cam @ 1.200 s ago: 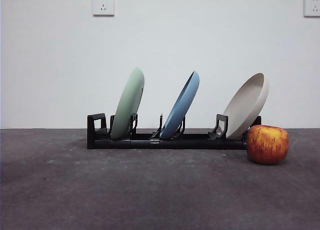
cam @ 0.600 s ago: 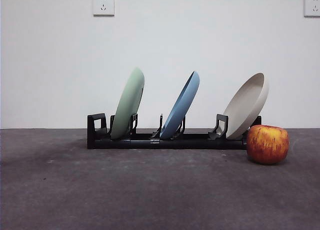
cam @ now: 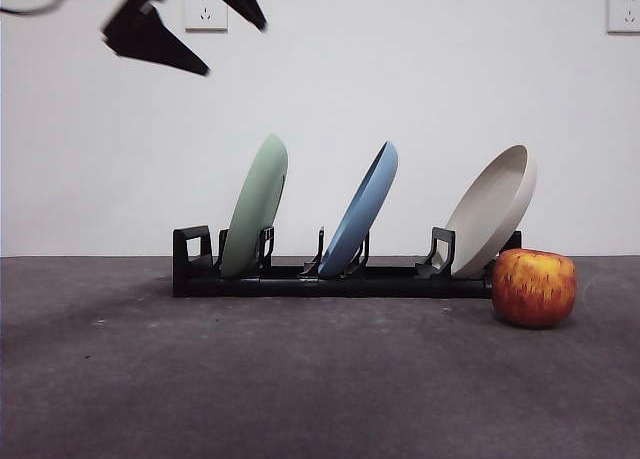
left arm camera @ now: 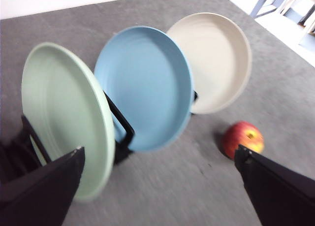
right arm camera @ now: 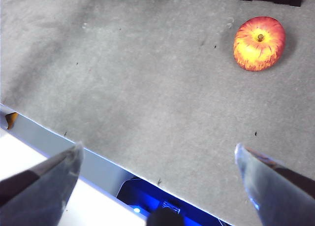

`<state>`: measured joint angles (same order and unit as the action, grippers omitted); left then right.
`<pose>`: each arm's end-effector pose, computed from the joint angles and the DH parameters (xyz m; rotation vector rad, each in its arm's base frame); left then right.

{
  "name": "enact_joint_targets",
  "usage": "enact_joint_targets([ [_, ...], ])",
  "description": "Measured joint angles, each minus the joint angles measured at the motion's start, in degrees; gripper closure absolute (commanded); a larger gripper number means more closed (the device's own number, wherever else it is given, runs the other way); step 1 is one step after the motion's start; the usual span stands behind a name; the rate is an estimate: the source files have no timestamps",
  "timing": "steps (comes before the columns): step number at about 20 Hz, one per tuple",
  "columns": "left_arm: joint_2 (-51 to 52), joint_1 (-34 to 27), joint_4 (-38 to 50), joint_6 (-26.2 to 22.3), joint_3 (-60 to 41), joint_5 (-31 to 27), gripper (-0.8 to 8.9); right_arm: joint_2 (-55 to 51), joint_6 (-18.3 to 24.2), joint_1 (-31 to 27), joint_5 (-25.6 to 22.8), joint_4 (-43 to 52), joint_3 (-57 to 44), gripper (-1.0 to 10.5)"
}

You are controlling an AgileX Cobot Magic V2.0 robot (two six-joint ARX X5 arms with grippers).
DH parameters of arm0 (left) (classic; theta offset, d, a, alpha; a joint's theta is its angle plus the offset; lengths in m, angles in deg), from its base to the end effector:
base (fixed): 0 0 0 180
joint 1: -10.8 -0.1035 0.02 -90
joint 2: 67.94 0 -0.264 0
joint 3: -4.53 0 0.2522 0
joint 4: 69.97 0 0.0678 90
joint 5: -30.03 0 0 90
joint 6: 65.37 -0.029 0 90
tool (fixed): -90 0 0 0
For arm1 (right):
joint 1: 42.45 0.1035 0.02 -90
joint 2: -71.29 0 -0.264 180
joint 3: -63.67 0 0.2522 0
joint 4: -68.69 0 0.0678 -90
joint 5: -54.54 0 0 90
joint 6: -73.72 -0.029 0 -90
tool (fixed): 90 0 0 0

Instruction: Take the green plate from the plate rack,put the plate on the table,take the apple from the table,put the apple in the plate

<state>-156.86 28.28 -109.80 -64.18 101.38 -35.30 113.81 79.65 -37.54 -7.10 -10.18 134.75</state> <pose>0.3252 -0.1151 0.3525 -0.0550 0.5756 -0.7103 0.1050 0.0228 0.3307 0.0866 0.8411 0.5861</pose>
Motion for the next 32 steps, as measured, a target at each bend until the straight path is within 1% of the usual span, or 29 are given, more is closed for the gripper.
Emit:
enact_joint_targets([
  [4, -9.8, 1.1, 4.3, 0.0, 5.7, -3.8, 2.49, 0.0, 0.0, 0.0, 0.0, 0.0, 0.0, 2.6],
  [8, -16.4, 1.4, 7.2, 0.4, 7.3, -4.8, 2.49, 0.0, 0.0, 0.0, 0.0, 0.0, 0.0, 2.6],
  [12, -20.0, 1.4, 8.6, 0.4, 7.3, -4.9, 2.58, 0.5, 0.0, 0.0, 0.0, 0.0, 0.0, 2.6],
  [13, -20.4, 1.4, 8.7, 0.4, 7.3, -4.9, 3.01, 0.6, 0.0, 0.0, 0.0, 0.0, 0.0, 2.6],
  [14, -20.9, 1.4, 8.7, 0.4, 7.3, -4.9, 3.88, 0.8, 0.0, 0.0, 0.0, 0.0, 0.0, 2.6],
  [16, -21.2, 1.5, 8.7, 0.4, 7.3, -4.9, 4.89, 1.1, 0.0, 0.0, 0.0, 0.0, 0.0, 2.6],
  [18, -21.2, 1.5, 9.0, 0.4, 7.3, -4.8, 6.27, 1.1, 0.0, 0.0, 0.0, 0.0, 0.0, 2.6],
  [19, -21.2, 1.5, 8.8, 0.4, 7.3, -4.8, 6.66, 1.1, 0.0, 0.0, 0.0, 0.0, 0.0, 2.6],
  [22, -21.2, 1.5, 8.1, 0.4, 7.3, -4.7, 6.71, 1.1, 0.0, 0.0, 0.0, 0.0, 0.0, 2.6],
  [26, -21.2, 1.5, 7.9, 0.5, 7.3, -1.7, 7.93, 1.1, 0.0, 0.0, 0.0, 0.0, 0.0, 2.6],
  [30, -21.2, 1.4, 7.7, 1.9, 7.3, -0.1, 7.97, 1.1, 0.0, 0.0, 0.0, 0.0, 0.0, 2.6],
  [31, -21.2, 1.4, 7.7, 2.3, 7.3, -0.1, 8.26, 1.1, 0.0, 0.0, 0.0, 0.0, 0.0, 2.6],
  [32, -21.2, 1.4, 7.7, 2.7, 7.3, 0.0, 8.25, 1.1, 0.0, 0.0, 0.0, 0.0, 0.0, 2.6],
])
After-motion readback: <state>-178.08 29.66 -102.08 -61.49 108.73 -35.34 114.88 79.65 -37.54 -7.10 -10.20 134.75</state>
